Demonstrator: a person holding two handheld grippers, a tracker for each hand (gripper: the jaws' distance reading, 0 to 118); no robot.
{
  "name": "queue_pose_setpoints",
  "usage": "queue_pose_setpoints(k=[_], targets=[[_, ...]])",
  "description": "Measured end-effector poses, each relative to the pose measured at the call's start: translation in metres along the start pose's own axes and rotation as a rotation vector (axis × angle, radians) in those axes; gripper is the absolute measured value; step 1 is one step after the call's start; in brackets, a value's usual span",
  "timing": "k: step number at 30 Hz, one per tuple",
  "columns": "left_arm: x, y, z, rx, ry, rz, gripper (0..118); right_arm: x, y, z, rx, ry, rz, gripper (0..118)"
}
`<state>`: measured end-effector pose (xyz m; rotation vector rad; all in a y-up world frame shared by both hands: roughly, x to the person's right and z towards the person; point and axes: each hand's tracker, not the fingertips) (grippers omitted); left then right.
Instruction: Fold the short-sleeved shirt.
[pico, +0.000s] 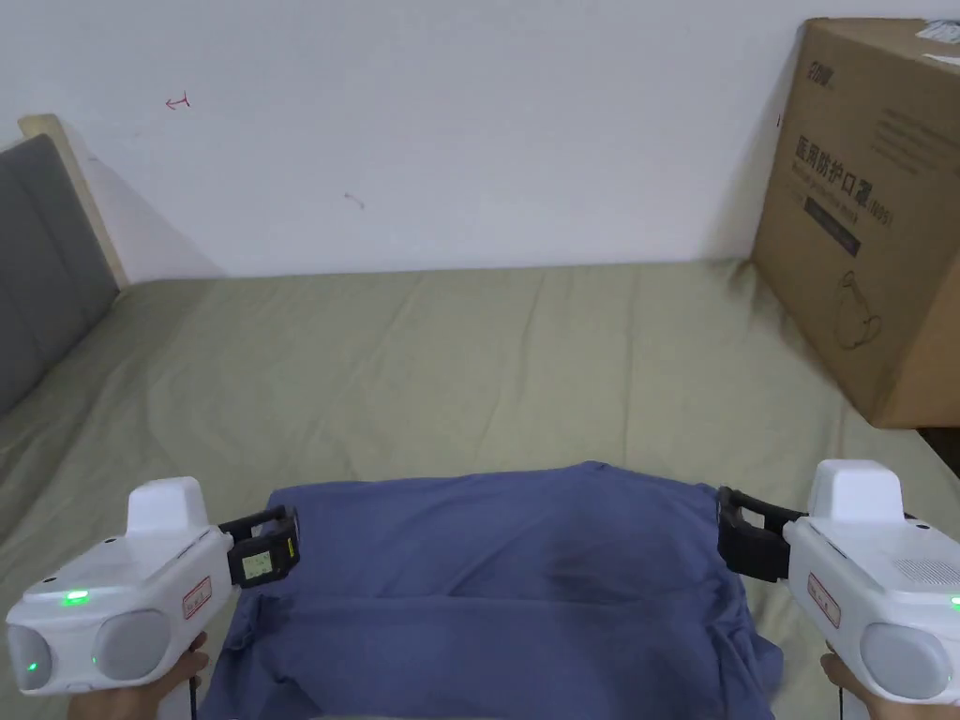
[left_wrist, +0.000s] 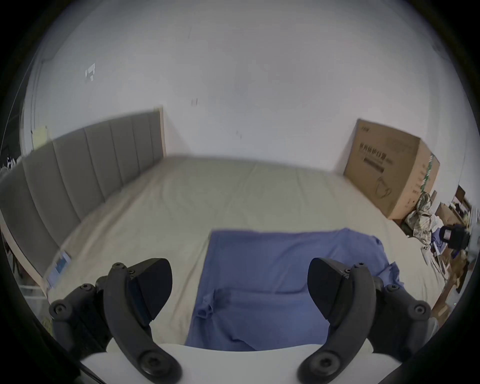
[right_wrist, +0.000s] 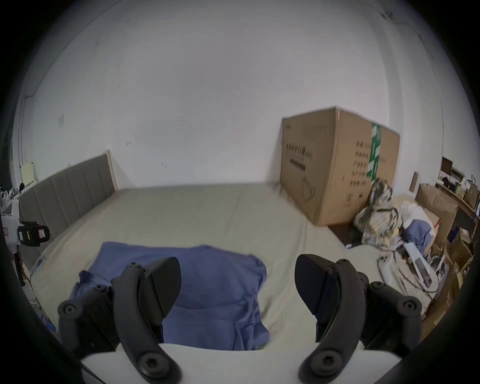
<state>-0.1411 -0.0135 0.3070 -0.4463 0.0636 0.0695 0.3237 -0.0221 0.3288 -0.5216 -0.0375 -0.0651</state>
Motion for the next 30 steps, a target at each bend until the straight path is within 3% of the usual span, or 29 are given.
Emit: queue_pose_setpoints(k=[3, 6, 8, 10, 12, 21, 24, 26, 27, 30], targets=[[0.01, -0.001, 0.034, 0.104, 0.022, -0.047, 106, -0.008, -0.001, 0.032, 0.069, -0.014, -0.004, 89], [0.017, -0.009, 0.056, 0.156, 0.006, -0.069, 77, -0.013, -0.008, 0.055, 0.117, -0.023, -0.018, 77], [0.021, -0.014, 0.064, 0.159, -0.008, -0.078, 37, -0.014, -0.011, 0.065, 0.123, -0.017, -0.023, 46], [0.025, -0.021, 0.068, 0.16, -0.018, -0.085, 2, -0.017, -0.015, 0.073, 0.146, 0.009, -0.03, 1], [0.027, -0.027, 0.071, 0.15, -0.015, -0.078, 0, -0.022, -0.017, 0.078, 0.15, -0.02, 0.004, 0], [0.021, -0.035, 0.067, 0.092, -0.04, -0.056, 0, -0.021, -0.018, 0.079, 0.156, 0.002, 0.014, 0], [0.016, -0.034, 0.043, -0.07, 0.003, -0.057, 0, -0.022, -0.012, 0.076, 0.272, 0.011, 0.058, 0], [0.006, -0.039, 0.024, -0.153, -0.014, -0.04, 0, -0.022, -0.012, 0.07, 0.26, 0.009, 0.052, 0], [0.001, -0.043, 0.013, -0.192, -0.011, -0.024, 0, -0.027, -0.012, 0.069, 0.274, 0.123, 0.052, 0], [-0.014, -0.055, -0.017, -0.304, -0.002, -0.002, 0, -0.029, -0.015, 0.057, 0.245, 0.116, 0.059, 0]])
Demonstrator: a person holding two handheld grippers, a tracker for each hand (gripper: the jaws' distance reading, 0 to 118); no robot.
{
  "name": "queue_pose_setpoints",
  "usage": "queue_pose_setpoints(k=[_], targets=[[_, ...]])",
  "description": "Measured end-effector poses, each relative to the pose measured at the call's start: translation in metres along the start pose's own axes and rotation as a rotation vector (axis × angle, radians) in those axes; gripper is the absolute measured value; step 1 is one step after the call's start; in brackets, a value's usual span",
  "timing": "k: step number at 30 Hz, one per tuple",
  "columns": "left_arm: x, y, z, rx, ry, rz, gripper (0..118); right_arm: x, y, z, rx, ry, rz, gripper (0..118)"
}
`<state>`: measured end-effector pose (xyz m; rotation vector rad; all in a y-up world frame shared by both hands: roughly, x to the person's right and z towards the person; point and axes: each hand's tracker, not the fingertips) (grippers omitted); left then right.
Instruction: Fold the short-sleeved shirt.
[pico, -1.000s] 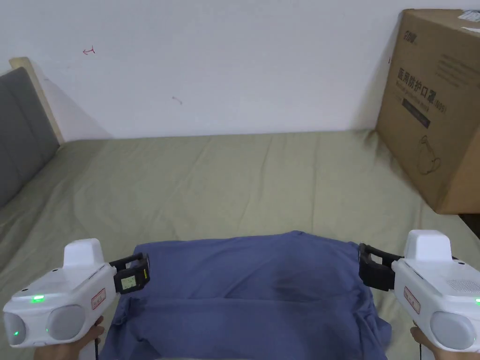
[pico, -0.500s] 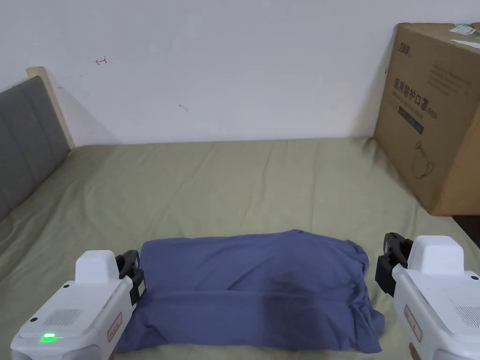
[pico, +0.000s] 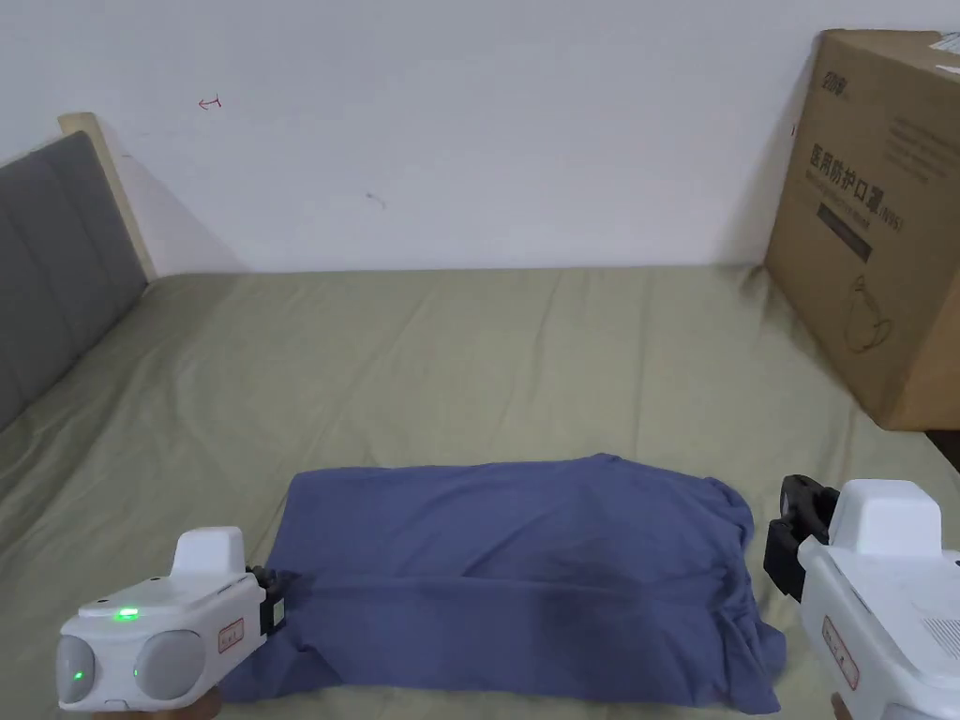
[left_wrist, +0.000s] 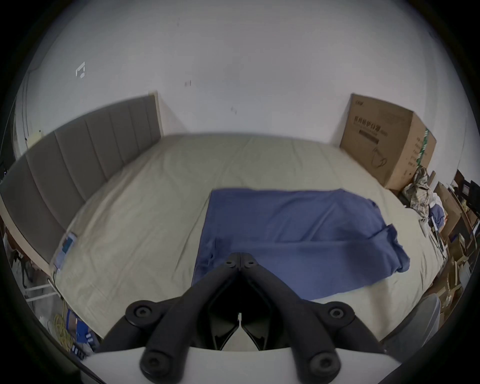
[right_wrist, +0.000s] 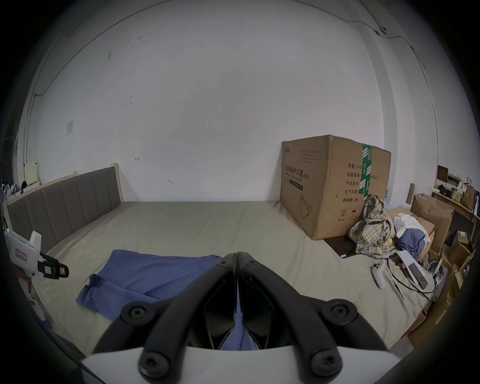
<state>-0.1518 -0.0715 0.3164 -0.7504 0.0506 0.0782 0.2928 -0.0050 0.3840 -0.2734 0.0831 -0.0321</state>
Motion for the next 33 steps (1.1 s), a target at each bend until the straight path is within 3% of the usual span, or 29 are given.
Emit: queue_pose_setpoints(k=[1, 3, 5, 6, 7, 12, 15, 16, 18, 20, 22, 24, 28, 29, 33], targets=[[-0.005, 0.0, -0.013, -0.068, 0.008, 0.004, 0, 0.0, -0.003, -0.004, -0.029, -0.005, -0.014, 0], [-0.015, -0.005, -0.03, -0.095, 0.026, 0.041, 17, 0.0, -0.007, -0.01, -0.045, -0.003, -0.018, 0], [-0.023, -0.011, -0.045, -0.163, 0.033, 0.077, 79, 0.001, -0.012, -0.018, -0.065, -0.046, 0.027, 0], [-0.028, -0.014, -0.055, -0.19, 0.044, 0.092, 96, 0.002, -0.015, -0.022, -0.076, -0.046, 0.028, 0], [-0.03, -0.018, -0.063, -0.224, 0.061, 0.098, 106, 0.002, -0.018, -0.026, -0.085, -0.047, 0.027, 0], [-0.04, -0.039, -0.092, -0.275, 0.125, 0.073, 102, 0.005, -0.031, -0.043, -0.134, -0.05, 0.034, 0], [-0.049, -0.047, -0.107, -0.298, 0.132, 0.087, 69, 0.009, -0.038, -0.048, -0.155, -0.057, 0.048, 0], [-0.05, -0.05, -0.111, -0.304, 0.125, 0.086, 53, 0.01, -0.04, -0.049, -0.163, -0.058, 0.05, 0], [-0.05, -0.056, -0.118, -0.333, 0.049, 0.075, 39, 0.014, -0.044, -0.052, -0.182, -0.064, 0.052, 0], [-0.043, -0.057, -0.113, -0.304, 0.069, 0.031, 5, 0.018, -0.049, -0.053, -0.203, -0.069, 0.038, 2], [-0.039, -0.054, -0.11, -0.28, 0.008, 0.001, 4, 0.024, -0.055, -0.056, -0.237, -0.079, 0.02, 11], [-0.031, -0.05, -0.106, -0.295, 0.037, -0.033, 4, 0.029, -0.063, -0.062, -0.302, -0.092, -0.002, 15], [-0.03, -0.041, -0.087, -0.224, 0.022, -0.029, 3, 0.04, -0.093, -0.081, -0.451, -0.1, -0.021, 96], [-0.03, -0.038, -0.084, -0.216, 0.018, -0.027, 3, 0.041, -0.103, -0.085, -0.509, -0.111, -0.018, 100], [-0.031, -0.029, -0.075, -0.195, 0.009, -0.034, 3, 0.045, -0.142, -0.106, -0.621, -0.138, -0.003, 96]])
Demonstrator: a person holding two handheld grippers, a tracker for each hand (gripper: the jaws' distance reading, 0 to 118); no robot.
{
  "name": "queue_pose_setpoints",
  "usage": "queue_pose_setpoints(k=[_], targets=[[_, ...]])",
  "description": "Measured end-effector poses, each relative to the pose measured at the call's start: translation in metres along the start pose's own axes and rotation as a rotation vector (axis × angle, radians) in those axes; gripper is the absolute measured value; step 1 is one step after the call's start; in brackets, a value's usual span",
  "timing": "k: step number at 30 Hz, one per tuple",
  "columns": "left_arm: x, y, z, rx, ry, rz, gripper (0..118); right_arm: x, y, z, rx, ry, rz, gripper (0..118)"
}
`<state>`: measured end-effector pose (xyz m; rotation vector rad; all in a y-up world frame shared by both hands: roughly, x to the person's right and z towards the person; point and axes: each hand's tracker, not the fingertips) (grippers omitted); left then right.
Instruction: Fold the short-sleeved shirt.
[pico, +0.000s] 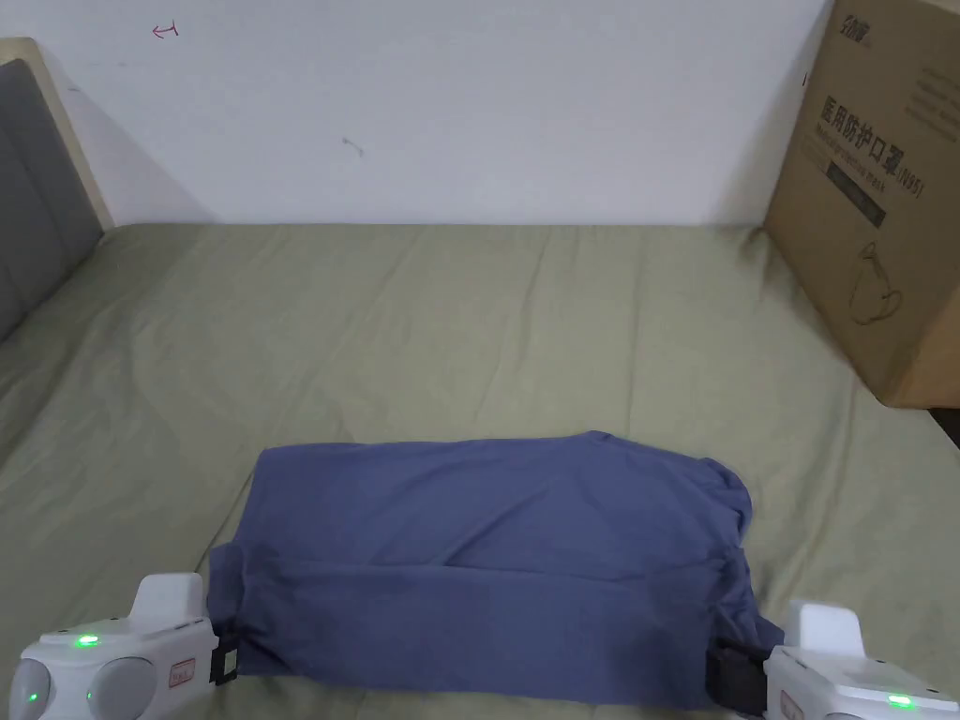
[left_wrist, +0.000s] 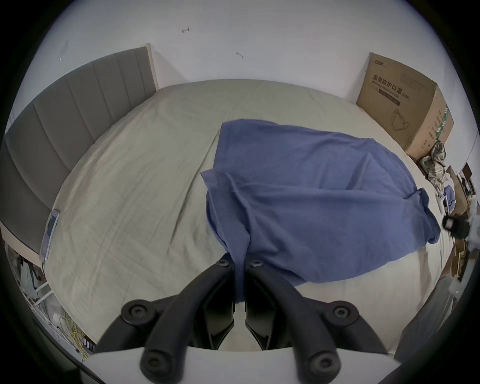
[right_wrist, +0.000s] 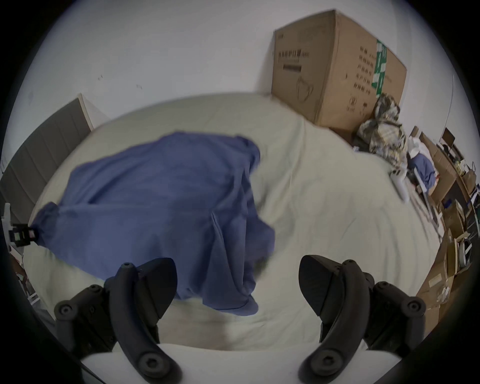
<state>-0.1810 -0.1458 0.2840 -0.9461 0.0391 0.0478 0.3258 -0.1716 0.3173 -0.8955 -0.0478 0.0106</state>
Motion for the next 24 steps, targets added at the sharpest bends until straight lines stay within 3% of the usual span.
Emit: queue_pose_setpoints(k=[2, 3, 4, 5, 7, 11, 12, 20, 24], targets=[[-0.001, 0.001, 0.002, 0.007, -0.002, 0.003, 3, 0.017, -0.013, -0.038, -0.047, 0.023, -0.02, 83], [-0.002, 0.002, 0.001, 0.006, -0.005, 0.007, 3, 0.019, -0.016, -0.046, -0.062, 0.043, -0.036, 69], [-0.002, 0.001, 0.0, 0.006, -0.005, 0.011, 3, 0.014, -0.015, -0.047, -0.029, 0.104, -0.085, 36], [-0.002, 0.001, 0.0, 0.005, -0.005, 0.013, 3, 0.006, -0.016, -0.042, -0.035, 0.121, -0.095, 18], [-0.003, 0.0, 0.002, 0.002, 0.001, 0.014, 3, 0.004, -0.017, -0.038, -0.031, 0.162, -0.112, 14], [-0.011, -0.003, 0.008, 0.007, -0.002, 0.036, 3, 0.001, -0.012, -0.01, 0.105, 0.132, -0.046, 13], [-0.014, -0.003, 0.011, 0.012, -0.005, 0.042, 3, 0.005, -0.013, -0.002, 0.053, 0.125, -0.061, 13], [-0.033, -0.023, 0.043, 0.025, -0.049, 0.111, 3, 0.031, -0.026, 0.057, 0.09, 0.181, -0.135, 13], [-0.031, -0.058, 0.058, 0.008, -0.062, 0.115, 3, 0.04, -0.051, 0.068, 0.064, 0.18, -0.137, 13]])
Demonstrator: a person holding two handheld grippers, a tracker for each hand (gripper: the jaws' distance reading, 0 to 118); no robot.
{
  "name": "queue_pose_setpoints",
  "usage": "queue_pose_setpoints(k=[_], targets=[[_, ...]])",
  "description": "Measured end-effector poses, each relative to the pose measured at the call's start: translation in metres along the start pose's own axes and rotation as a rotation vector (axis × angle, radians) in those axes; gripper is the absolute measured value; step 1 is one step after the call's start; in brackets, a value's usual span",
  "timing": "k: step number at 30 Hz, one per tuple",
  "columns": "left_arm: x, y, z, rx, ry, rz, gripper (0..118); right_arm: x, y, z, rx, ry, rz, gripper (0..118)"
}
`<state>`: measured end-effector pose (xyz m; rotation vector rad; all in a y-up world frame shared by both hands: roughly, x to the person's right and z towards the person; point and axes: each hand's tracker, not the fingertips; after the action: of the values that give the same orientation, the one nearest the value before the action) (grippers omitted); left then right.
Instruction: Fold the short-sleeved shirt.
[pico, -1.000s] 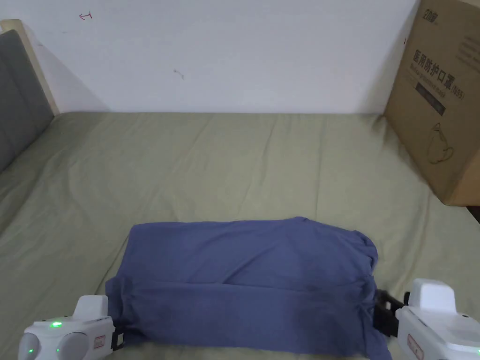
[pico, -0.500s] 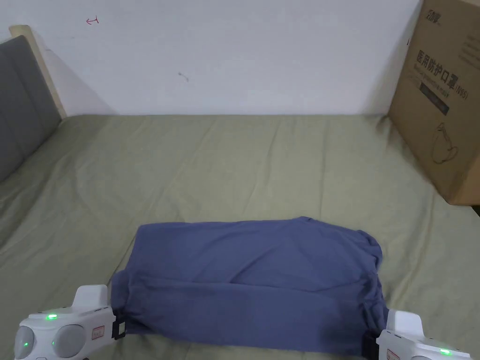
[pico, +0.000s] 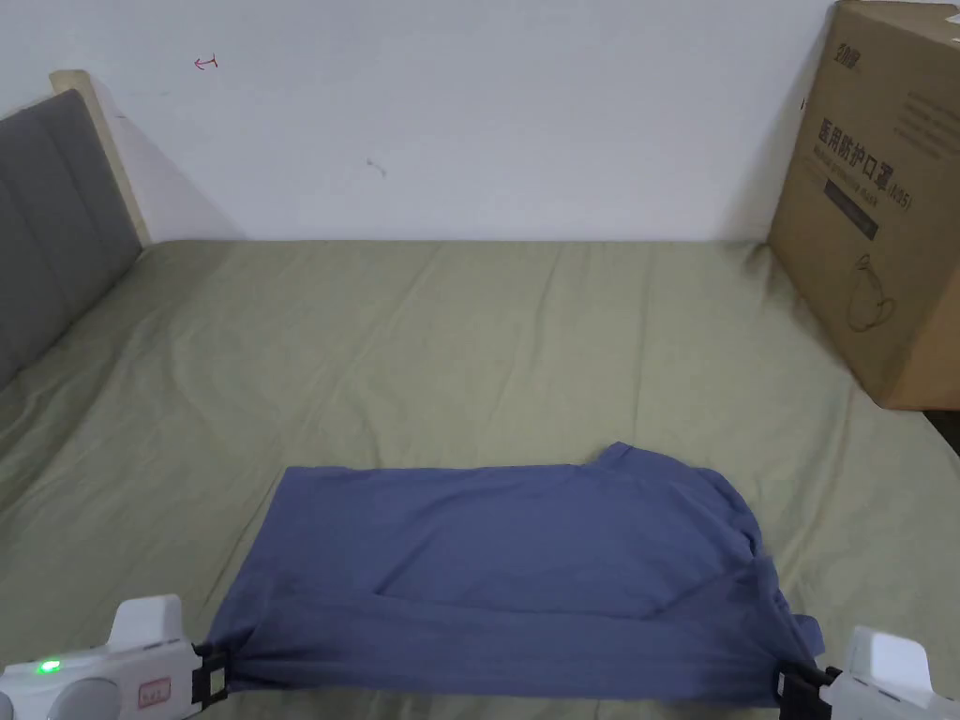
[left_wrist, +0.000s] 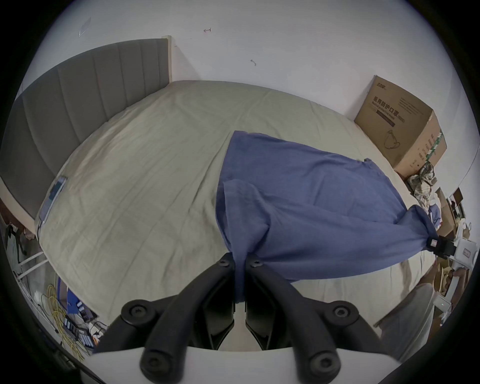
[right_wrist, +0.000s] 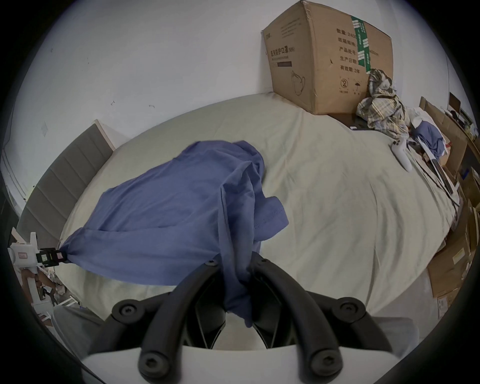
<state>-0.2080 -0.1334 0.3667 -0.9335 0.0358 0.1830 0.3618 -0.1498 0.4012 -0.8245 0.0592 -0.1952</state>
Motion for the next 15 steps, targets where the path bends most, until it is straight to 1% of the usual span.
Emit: queue_pose_setpoints(k=[6, 11, 12, 13, 14, 15], targets=[[-0.003, -0.04, -0.018, -0.08, 0.029, -0.014, 3, 0.007, -0.04, -0.014, -0.092, -0.041, -0.016, 13], [0.0, -0.045, -0.033, -0.116, 0.061, 0.006, 3, 0.009, -0.054, -0.026, -0.147, -0.064, -0.059, 14], [0.002, -0.044, -0.032, -0.119, 0.068, 0.006, 3, 0.008, -0.054, -0.023, -0.139, -0.064, -0.07, 17], [0.004, -0.042, -0.03, -0.119, 0.072, 0.005, 7, 0.008, -0.05, -0.02, -0.132, -0.064, -0.079, 30], [0.005, -0.041, -0.027, -0.115, 0.074, 0.002, 19, 0.005, -0.045, -0.016, -0.129, -0.065, -0.088, 42], [0.006, -0.038, -0.023, -0.112, 0.076, 0.003, 33, 0.0, -0.039, -0.01, -0.12, -0.089, -0.055, 58]])
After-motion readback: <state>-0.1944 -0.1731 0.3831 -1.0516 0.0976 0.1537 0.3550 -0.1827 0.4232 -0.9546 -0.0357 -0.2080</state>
